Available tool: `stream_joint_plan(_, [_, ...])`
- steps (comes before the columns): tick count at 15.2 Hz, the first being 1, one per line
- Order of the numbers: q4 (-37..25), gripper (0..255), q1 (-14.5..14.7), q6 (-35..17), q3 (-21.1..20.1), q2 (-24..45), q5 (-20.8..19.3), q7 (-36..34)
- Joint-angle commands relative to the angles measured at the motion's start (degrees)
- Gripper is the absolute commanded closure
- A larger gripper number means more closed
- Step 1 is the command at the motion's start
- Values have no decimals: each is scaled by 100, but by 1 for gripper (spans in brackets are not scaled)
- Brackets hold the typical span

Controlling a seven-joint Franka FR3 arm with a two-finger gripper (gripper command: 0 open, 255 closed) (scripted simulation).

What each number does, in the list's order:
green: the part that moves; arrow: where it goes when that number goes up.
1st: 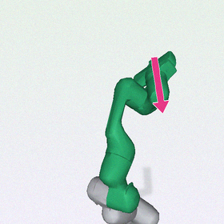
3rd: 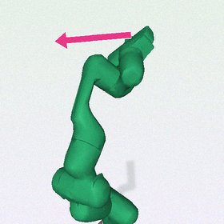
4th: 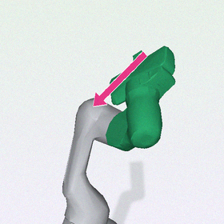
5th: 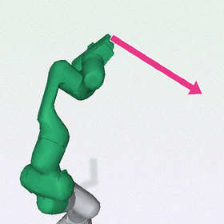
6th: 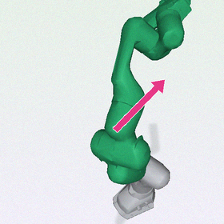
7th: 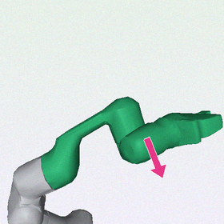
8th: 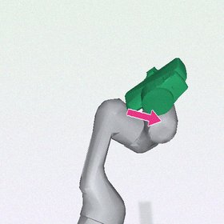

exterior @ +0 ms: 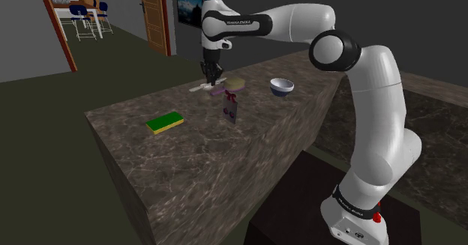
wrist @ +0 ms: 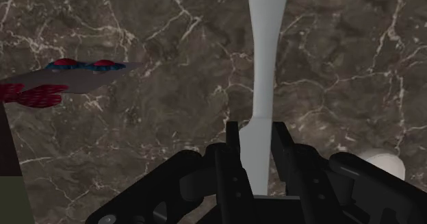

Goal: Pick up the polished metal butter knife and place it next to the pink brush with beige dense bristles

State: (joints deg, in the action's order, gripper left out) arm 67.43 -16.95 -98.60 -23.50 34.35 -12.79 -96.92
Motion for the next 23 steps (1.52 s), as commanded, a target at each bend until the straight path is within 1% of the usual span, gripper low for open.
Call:
stream_joint_plan(1, [-177,255,-66,26,48,149,-25,144])
stream_joint_plan(13, [644,255,-162,-849,83,225,-78,73])
stream_joint_plan(20, [967,255,-177,-1300,123,363,-140,27])
stream_joint_plan(23, [990,255,-178,-1336,127,378,-147,23])
